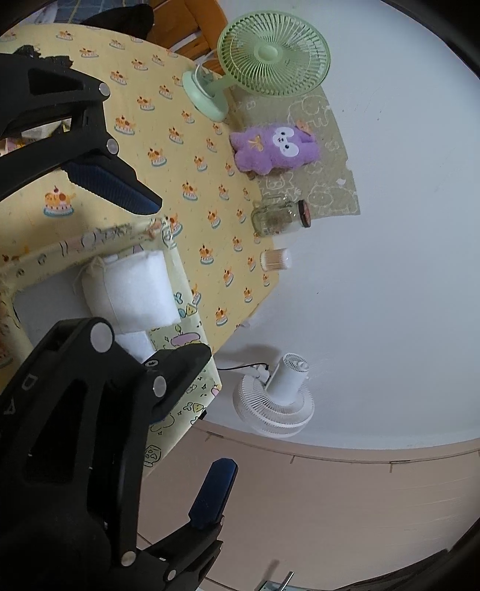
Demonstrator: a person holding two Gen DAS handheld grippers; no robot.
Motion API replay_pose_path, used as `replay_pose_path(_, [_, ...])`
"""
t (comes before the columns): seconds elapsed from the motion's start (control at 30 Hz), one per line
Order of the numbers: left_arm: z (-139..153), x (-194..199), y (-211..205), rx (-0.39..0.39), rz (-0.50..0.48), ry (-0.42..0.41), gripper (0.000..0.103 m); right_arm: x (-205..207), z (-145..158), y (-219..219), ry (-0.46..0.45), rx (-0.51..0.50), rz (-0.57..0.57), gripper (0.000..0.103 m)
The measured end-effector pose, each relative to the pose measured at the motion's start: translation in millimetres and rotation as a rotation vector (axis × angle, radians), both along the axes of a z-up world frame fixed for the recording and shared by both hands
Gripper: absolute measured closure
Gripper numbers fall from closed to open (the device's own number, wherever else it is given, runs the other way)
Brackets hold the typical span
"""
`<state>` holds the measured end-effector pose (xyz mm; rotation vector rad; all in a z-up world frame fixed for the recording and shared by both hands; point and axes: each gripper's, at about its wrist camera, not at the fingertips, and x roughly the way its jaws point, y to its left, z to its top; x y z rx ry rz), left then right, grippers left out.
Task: Organize soft objects
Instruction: 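Lower both held items into the patterned box and open both tools, then withdraw both tools from the box back toward the remaining pile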
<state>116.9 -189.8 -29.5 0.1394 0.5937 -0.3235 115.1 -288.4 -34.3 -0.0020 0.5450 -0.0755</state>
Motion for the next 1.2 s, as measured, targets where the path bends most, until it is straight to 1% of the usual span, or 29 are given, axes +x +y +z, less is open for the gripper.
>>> replay_pose_path(0.57, [19,-25,46,-0.024,0.036,-0.049,0.007,-27,26,45,-0.05,-0.026,0.024,0.01])
replay_pose_path(0.73, [24,-31,59,-0.023,0.046,-0.054,0.007,-33,32,60,-0.062,-0.034,0.038,0.007])
replay_pose_path(1.2, [32,-46,95,-0.031,0.083,-0.084,0.007,-44,41,99,-0.093,-0.042,0.071,0.006])
